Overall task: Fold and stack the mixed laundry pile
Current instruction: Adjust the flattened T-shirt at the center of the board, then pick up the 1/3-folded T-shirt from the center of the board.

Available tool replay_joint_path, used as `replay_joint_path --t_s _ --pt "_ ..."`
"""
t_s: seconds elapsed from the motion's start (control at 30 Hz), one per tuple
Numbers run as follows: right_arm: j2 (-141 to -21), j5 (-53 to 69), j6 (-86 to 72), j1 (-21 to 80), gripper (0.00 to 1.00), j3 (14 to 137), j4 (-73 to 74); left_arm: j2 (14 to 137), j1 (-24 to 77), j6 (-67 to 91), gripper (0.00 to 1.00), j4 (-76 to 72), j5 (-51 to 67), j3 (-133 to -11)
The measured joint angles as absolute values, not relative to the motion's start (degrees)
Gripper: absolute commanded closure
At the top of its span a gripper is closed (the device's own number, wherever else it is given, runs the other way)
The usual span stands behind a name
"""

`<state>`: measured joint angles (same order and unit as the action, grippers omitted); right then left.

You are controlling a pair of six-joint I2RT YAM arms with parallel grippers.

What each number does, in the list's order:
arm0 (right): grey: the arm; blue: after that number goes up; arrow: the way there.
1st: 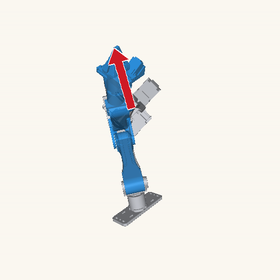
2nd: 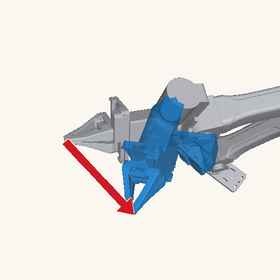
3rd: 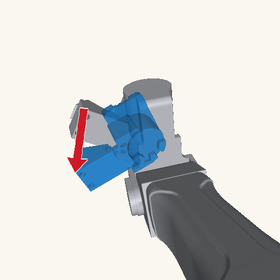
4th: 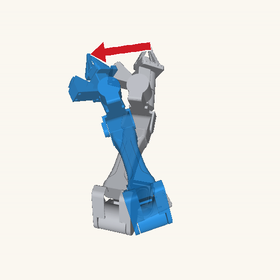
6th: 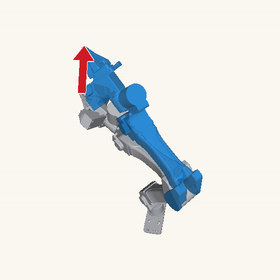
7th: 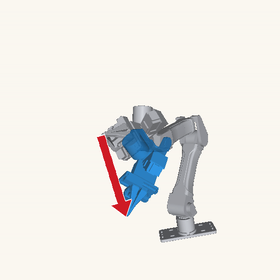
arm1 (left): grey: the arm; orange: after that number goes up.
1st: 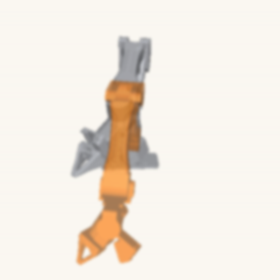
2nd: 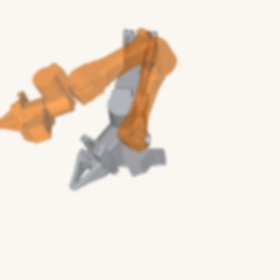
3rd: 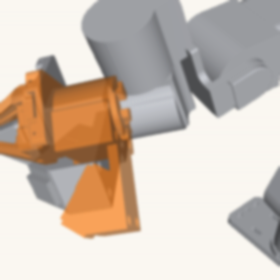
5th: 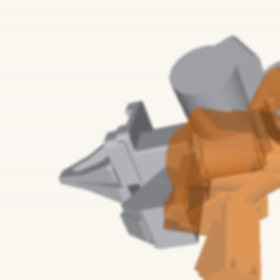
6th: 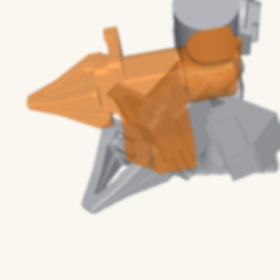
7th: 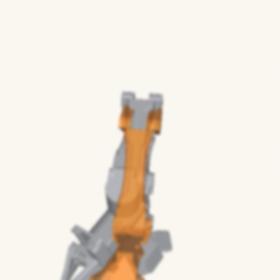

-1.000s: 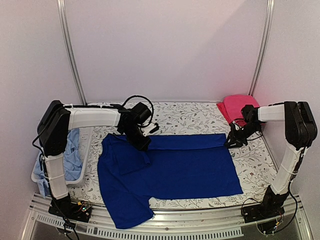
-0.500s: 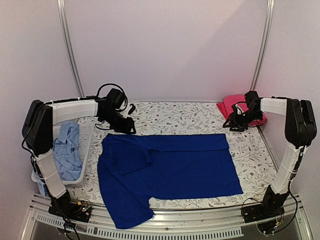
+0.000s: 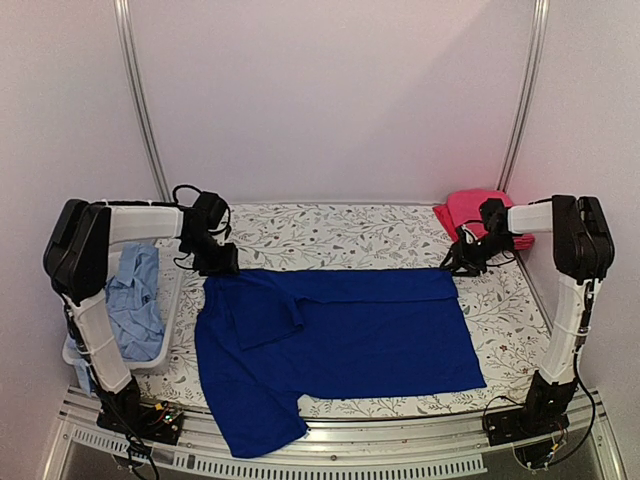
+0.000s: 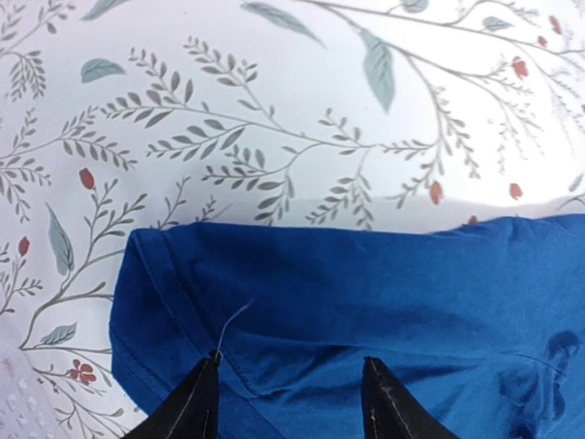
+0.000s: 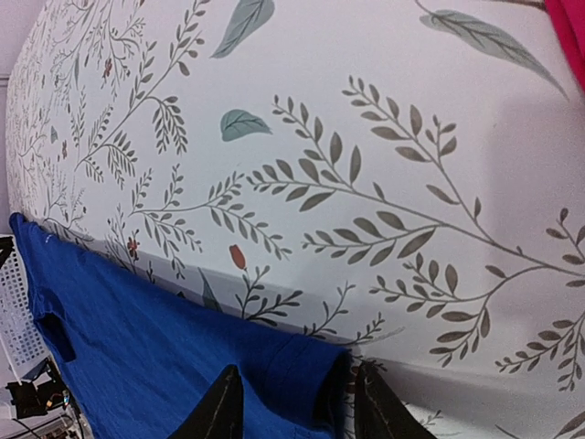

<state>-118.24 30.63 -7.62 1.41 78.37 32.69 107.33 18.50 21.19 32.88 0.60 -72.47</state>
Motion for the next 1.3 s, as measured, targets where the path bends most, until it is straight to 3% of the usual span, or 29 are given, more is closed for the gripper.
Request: replay_joint_path --t_s 0.17,0.2,0.33,0.47,0.83,0.87,1.0,1.07,1.2,1.3 --pt "-119.1 30.7 -7.6 1.4 0.98 77.7 30.8 110.7 17.6 23.7 0.6 33.4 -2.5 -72.7" --pt "-119.4 30.4 -8.0 1.4 1.0 77.7 30.6 111.2 17.5 24.1 0.63 33.5 -2.8 -72.8" --pt "-119.8 29.9 -8.2 1.4 1.0 77.8 30.4 113.9 17.1 25.5 0.87 34.1 -4.2 -74.6" --pt "-119.8 27.6 -9.1 1.5 1.0 78.7 30.4 115.0 16.4 26.5 0.99 34.9 -5.2 -76.0" --pt "-124.5 22.0 -11.7 1.4 1.0 87.3 30.6 121.8 15.5 28.3 0.98 35.0 -4.9 -85.6" --pt "-125.3 21.6 -11.8 1.4 0.99 88.6 30.7 122.4 15.3 28.5 0.92 34.9 -4.8 -86.7" --pt "-129.3 21.5 -11.9 1.4 0.62 95.7 32.3 124.8 14.7 28.5 0.63 33.8 -3.2 -90.1" --pt "-130.3 21.7 -11.6 1.3 0.51 98.9 33.0 124.7 14.6 28.1 0.56 33.0 -2.3 -90.5" --pt "-128.1 23.3 -10.8 0.7 0.47 100.0 34.2 120.4 15.1 26.2 0.53 30.9 -1.2 -87.5" --pt "-123.8 25.8 -10.7 0.4 0.47 97.6 34.6 114.6 16.5 24.1 0.6 29.7 0.2 -84.9"
